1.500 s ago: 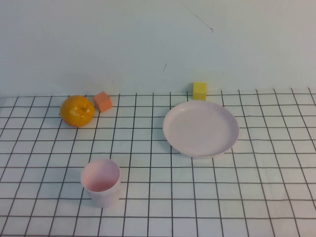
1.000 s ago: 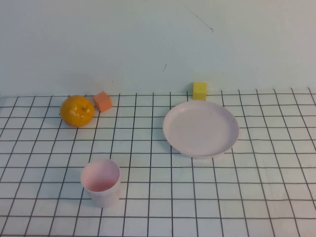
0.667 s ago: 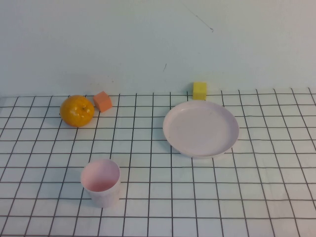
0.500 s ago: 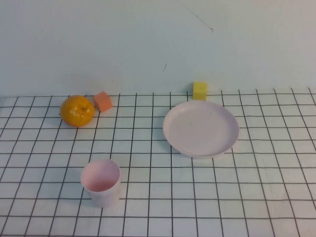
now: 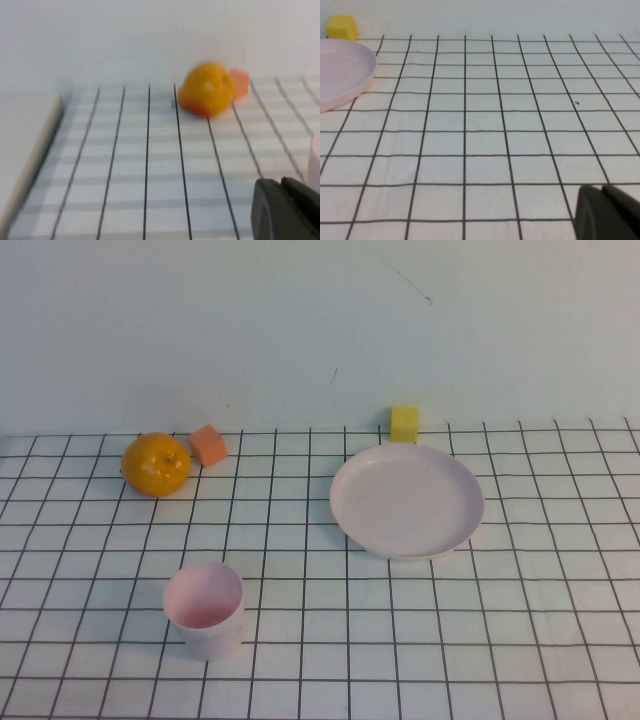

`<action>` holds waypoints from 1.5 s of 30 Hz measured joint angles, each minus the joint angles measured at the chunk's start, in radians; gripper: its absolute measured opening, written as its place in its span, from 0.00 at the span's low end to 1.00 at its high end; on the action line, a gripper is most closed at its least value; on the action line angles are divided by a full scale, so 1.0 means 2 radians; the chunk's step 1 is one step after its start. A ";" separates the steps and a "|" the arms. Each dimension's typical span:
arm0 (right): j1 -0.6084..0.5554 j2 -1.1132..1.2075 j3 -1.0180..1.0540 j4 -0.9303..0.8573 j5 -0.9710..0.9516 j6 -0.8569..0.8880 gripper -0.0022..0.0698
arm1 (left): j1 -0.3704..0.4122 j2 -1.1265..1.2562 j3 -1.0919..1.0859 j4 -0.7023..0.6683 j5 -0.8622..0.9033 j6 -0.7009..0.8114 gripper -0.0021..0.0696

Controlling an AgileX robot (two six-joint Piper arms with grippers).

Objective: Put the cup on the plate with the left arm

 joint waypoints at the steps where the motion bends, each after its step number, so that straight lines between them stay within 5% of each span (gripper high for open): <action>1: 0.000 0.000 0.000 0.000 0.000 0.000 0.03 | 0.000 0.000 0.000 0.001 -0.034 0.000 0.03; 15: 0.000 0.000 0.000 0.000 0.000 0.000 0.03 | 0.000 0.000 0.000 0.010 -0.535 -0.020 0.03; 19: 0.000 0.000 0.000 0.000 0.000 0.000 0.03 | 0.000 -0.003 0.000 0.010 -0.609 -0.029 0.03; 27: 0.000 0.000 0.000 0.000 0.000 0.000 0.03 | 0.000 -0.004 -0.003 0.013 -0.502 -0.091 0.03; 36: 0.000 0.000 0.000 0.000 0.000 0.000 0.03 | 0.000 0.004 -0.160 0.398 -0.112 -0.509 0.03; 45: 0.000 0.000 0.000 0.000 0.000 0.000 0.03 | 0.000 0.026 -0.170 0.469 -0.081 -0.575 0.03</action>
